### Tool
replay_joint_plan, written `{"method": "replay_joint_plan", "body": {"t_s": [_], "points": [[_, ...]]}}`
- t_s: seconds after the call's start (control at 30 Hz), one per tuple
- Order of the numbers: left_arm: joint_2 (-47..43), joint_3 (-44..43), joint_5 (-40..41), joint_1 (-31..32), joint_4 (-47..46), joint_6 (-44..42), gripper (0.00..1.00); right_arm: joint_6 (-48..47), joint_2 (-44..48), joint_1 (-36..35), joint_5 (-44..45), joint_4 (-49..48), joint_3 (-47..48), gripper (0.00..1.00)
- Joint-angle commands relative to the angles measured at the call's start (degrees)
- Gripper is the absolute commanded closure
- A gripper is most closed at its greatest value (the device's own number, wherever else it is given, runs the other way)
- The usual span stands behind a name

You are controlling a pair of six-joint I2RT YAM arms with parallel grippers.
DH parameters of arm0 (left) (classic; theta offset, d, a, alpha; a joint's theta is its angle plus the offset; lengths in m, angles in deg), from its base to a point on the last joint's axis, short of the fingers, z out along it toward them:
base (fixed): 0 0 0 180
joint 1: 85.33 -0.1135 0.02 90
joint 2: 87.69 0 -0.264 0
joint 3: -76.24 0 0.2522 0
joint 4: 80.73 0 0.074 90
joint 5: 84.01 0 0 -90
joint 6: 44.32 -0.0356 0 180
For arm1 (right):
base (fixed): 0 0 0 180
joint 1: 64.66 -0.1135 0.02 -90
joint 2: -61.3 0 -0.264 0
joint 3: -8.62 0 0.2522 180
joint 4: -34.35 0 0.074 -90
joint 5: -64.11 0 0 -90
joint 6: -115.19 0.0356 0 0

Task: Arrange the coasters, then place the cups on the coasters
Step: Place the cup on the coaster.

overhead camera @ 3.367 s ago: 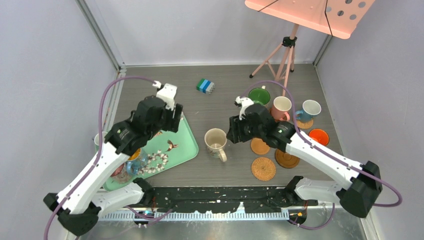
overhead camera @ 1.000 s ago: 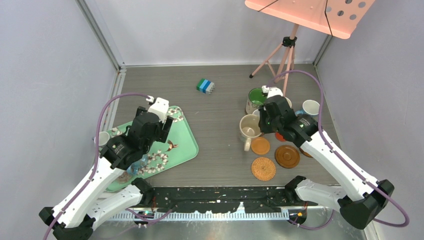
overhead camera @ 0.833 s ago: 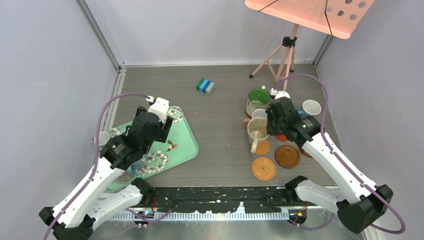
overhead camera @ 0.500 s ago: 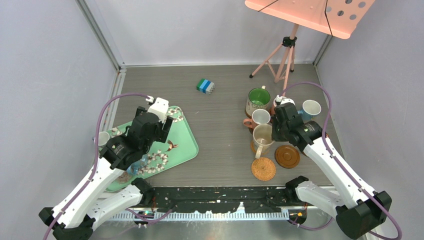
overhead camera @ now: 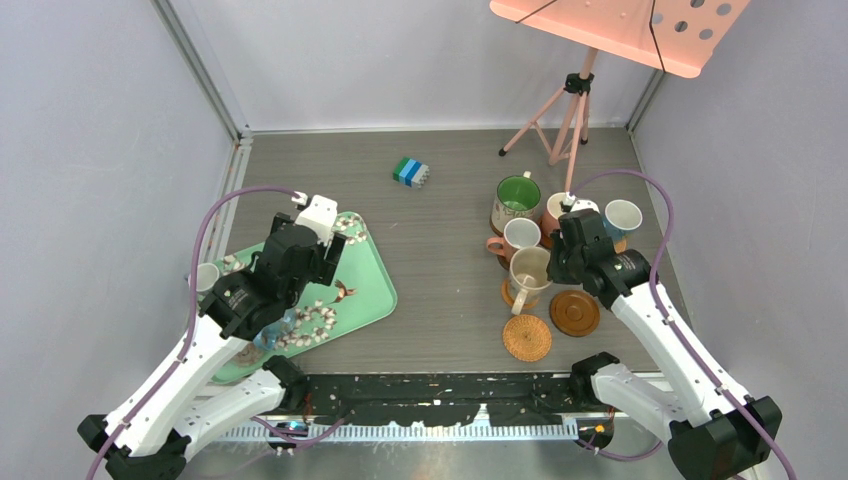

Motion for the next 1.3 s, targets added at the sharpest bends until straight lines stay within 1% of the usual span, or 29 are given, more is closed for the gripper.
{"method": "replay_joint_plan", "body": {"t_s": [0.0,0.23,0.6,0.9,1.13,1.27], "points": [[-0.6,-0.2,0.6,0.0,-2.0,0.0,0.26,2.0,0.2,0.5,-2.3,-6.7,1.6,0.95],[-0.7,-0.2,0.7,0.0,-1.9,0.0,0.26,2.4,-1.0,0.7,-2.8,-6.6,2.1,0.95],[-0.6,-0.3,0.7,0.0,-1.9,-0.1,0.26,2.2,-1.9,1.2,-0.3,-6.3,2.0,0.95],[-0.7,-0.2,0.8,0.0,-1.8,0.0,0.26,2.3,-2.9,1.7,-1.0,-6.3,2.2,0.94],[-0.6,-0.2,1.0,0.0,-1.8,-0.1,0.26,2.6,-3.0,2.1,-1.9,-6.3,2.0,0.89],[-0.6,-0.2,1.1,0.0,-1.8,0.0,0.26,2.9,-3.1,2.3,-2.5,-6.3,2.1,0.88]]}}
